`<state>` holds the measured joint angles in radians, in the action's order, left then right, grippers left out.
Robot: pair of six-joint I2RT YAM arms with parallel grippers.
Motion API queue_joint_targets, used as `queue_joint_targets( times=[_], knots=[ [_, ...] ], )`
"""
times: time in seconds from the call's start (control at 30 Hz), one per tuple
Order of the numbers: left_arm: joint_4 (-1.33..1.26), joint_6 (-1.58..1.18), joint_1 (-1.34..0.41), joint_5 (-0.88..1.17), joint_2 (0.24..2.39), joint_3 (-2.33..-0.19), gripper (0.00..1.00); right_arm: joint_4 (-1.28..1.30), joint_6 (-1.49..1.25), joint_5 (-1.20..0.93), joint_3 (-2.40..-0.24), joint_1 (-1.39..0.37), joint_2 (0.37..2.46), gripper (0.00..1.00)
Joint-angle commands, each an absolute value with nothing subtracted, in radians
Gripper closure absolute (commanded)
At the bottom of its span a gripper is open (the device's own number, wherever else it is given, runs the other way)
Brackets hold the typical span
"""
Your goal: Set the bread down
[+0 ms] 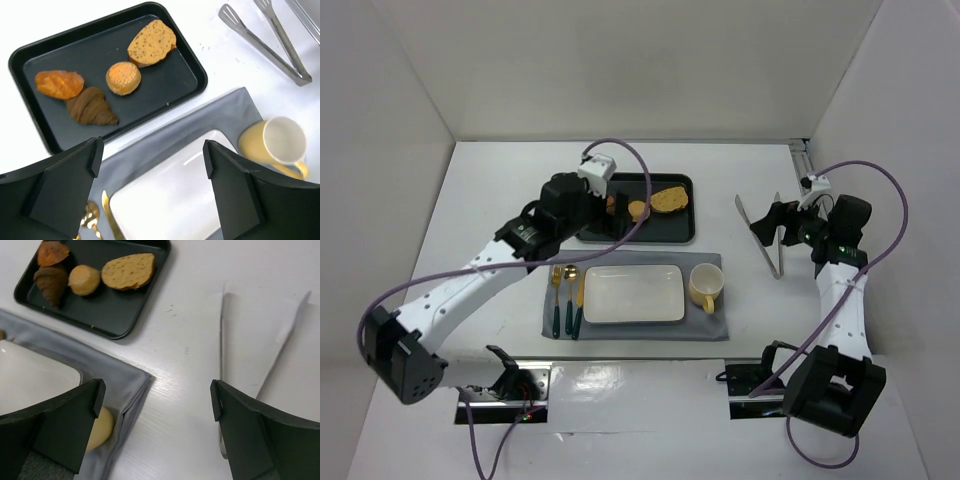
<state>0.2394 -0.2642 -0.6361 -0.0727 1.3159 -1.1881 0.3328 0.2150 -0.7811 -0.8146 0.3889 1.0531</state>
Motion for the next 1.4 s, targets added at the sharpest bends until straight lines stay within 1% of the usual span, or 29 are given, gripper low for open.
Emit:
queue_joint_targets(
  times=[0.0,0.1,0.13,0.2,0.23,0.27,0.3,0.33,0.37,0.4,0.43,0.47,0.5,0.53,0.57,0.6,0.63,0.8,0.97,1.37],
  knots=[
    [0.208,-0.288,-0.63,-0.063,1.17,-1.105,0.0,0.249,0.147,-0.683,-0.828,0.399,1.037,0.0],
    [0.228,-0.267,-0.63,-0.096,1.091,-1.04,0.0,0.261,0.257,-0.727,-0.819,0.399,1.06,0.0],
    [0.241,-0.267,-0.63,-0.097,1.047,-1.026,0.0,0.261,0.32,-0.727,-0.819,0.399,1.06,0.0],
    [0.25,-0.252,-0.63,-0.118,1.006,-0.99,0.0,0.261,0.337,-0.695,-0.807,0.399,1.112,0.0],
    [0.25,-0.236,-0.63,-0.118,0.971,-0.989,0.0,0.261,0.347,-0.658,-0.818,0.399,1.138,0.04],
    [0.25,-0.227,-0.63,-0.118,0.956,-0.98,0.0,0.261,0.36,-0.658,-0.831,0.399,1.166,0.1],
    [0.259,-0.227,-0.63,-0.109,0.94,-0.98,0.0,0.277,0.371,-0.641,-0.854,0.399,1.219,0.21],
    [0.259,-0.227,-0.63,-0.109,0.925,-0.98,0.0,0.278,0.386,-0.618,-0.854,0.399,1.242,0.51],
    [0.259,-0.218,-0.63,-0.109,0.893,-0.97,0.0,0.278,0.387,-0.618,-0.854,0.399,1.259,0.76],
    [0.246,-0.218,-0.63,-0.109,0.875,-0.947,0.0,0.243,0.387,-0.591,-0.854,0.399,1.273,0.93],
    [0.236,-0.218,-0.63,-0.109,0.858,-0.934,0.0,0.229,0.4,-0.572,-0.841,0.399,1.288,0.96],
    [0.227,-0.218,-0.63,-0.109,0.829,-0.925,0.0,0.229,0.411,-0.572,-0.841,0.399,1.289,0.8],
    [0.227,-0.218,-0.63,-0.109,0.818,-0.911,0.0,0.229,0.425,-0.572,-0.841,0.399,1.301,0.49],
    [0.227,-0.218,-0.63,-0.109,0.807,-0.911,0.0,0.229,0.437,-0.562,-0.841,0.399,1.316,0.27],
    [0.227,-0.218,-0.63,-0.109,0.807,-0.901,0.0,0.216,0.437,-0.561,-0.841,0.399,1.316,0.09],
    [0.218,-0.218,-0.63,-0.097,0.793,-0.9,0.0,0.207,0.452,-0.561,-0.83,0.399,1.339,0.02],
    [0.218,-0.228,-0.63,-0.086,0.793,-0.9,0.0,0.207,0.453,-0.546,-0.83,0.399,1.35,0.0],
    [0.218,-0.238,-0.63,-0.052,0.793,-0.9,0.0,0.207,0.485,-0.503,-0.841,0.399,1.436,0.0],
    [0.229,-0.247,-0.63,-0.032,0.802,-0.9,0.0,0.146,0.494,-0.456,-0.821,0.399,1.505,0.0],
    [0.229,-0.247,-0.63,-0.023,0.802,-0.9,0.0,0.094,0.514,-0.446,-0.83,0.399,1.64,0.0]
  ],
)
